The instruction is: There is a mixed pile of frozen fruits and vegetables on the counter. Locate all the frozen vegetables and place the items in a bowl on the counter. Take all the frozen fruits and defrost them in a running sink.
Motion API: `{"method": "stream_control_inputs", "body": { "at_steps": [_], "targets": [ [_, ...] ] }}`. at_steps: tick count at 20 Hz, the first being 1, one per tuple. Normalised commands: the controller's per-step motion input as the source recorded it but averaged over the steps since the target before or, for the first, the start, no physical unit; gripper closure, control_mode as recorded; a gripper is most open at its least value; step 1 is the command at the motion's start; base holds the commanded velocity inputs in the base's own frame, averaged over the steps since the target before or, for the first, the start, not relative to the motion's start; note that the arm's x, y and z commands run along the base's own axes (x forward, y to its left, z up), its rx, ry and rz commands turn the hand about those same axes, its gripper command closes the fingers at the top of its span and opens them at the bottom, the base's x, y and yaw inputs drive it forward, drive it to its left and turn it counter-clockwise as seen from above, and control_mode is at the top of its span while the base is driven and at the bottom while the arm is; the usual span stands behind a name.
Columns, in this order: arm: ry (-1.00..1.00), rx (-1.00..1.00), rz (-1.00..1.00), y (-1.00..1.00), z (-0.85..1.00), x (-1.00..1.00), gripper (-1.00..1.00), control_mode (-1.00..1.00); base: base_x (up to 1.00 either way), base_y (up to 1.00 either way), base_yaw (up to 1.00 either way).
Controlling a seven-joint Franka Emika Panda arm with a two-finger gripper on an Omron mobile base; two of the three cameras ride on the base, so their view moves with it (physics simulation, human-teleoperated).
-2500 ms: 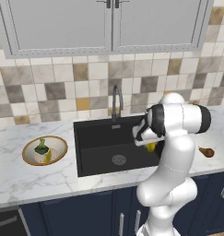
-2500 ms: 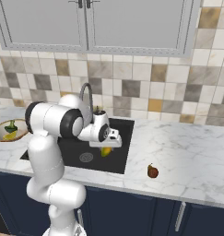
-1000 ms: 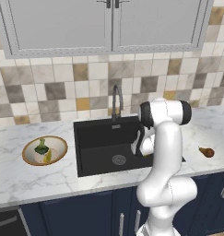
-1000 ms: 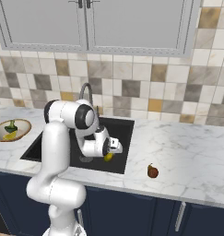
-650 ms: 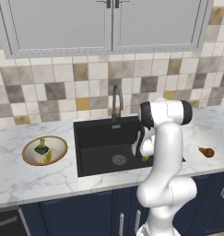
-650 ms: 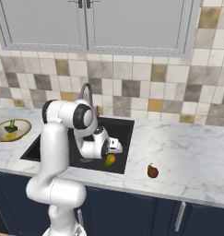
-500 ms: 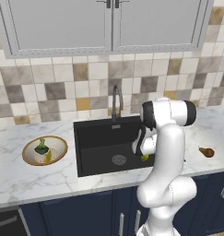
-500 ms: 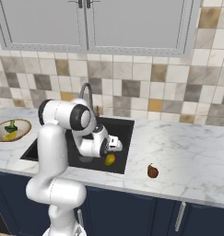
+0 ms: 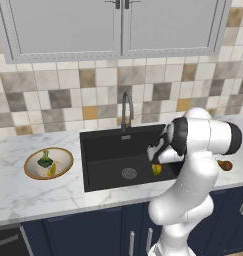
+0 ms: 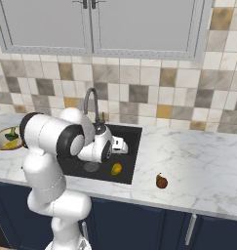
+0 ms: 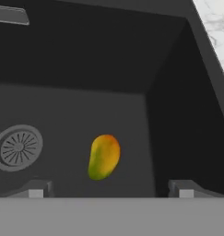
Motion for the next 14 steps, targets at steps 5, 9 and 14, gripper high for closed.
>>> {"method": "stream_control_inputs", "body": {
  "at_steps": [5, 9, 14],
  "targets": [
    [0.0, -0.01, -0.03, 0.11, 0.61, -0.52, -1.0, -1.0, 0.0, 0.0, 0.0],
    [0.02, 0.0, -0.07, 0.0, 0.47, -0.55, -1.0, -1.0, 0.0, 0.0, 0.0],
    [0.05, 0.04, -0.06, 0.0, 0.67, -0.5, -1.0, -1.0, 0.0, 0.0, 0.0]
  ]
}}
